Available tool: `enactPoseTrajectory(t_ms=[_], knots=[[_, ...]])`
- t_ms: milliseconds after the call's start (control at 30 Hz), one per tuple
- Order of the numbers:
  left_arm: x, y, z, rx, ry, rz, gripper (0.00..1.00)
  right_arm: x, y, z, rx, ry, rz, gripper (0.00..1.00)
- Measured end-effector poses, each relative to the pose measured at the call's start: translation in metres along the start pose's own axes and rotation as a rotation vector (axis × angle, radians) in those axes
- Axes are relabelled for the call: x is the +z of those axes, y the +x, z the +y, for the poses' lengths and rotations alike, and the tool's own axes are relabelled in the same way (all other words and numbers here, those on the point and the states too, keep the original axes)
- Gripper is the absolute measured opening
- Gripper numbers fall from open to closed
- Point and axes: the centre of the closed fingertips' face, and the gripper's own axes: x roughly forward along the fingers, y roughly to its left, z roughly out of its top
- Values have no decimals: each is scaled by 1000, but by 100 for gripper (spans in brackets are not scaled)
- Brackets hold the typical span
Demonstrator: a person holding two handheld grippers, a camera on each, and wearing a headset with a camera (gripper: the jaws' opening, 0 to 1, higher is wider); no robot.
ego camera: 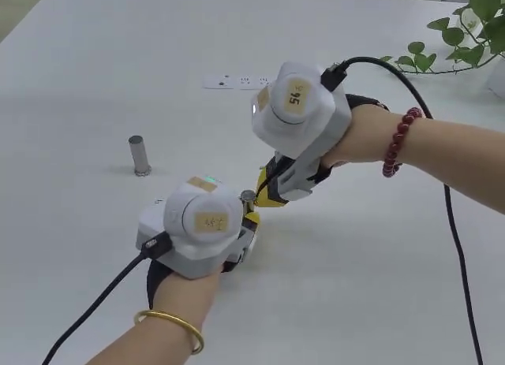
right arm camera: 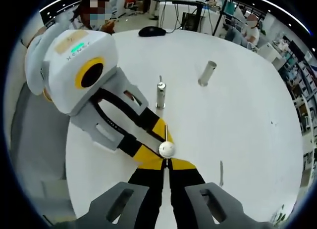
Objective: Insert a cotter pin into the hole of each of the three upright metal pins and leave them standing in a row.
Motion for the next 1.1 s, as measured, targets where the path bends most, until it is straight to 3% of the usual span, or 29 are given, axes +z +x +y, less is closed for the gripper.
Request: enactPoseTrajectory(t_ms=[100,367,467,833,1000,1100], knots=[[0,0,0,-2,5,1,11,0,-5,5,5,33,-24,12],[0,-1,-1,-2,10,2,11,-9,-7,5,-13,42,-12,10],[0,0,-1,0,5,3,11,-7,-6,2,-16,21,-12,5],[-1,1,-1,1,7,6,11,-8,-4,-1,-21,-3,3,5],[-3,0,-1,6,6,20,12,-11,-1,-2,-17,46,0,8],[-6,-1,-1,6,16,34,18,-12,0,-1,-16,58,-4,11]])
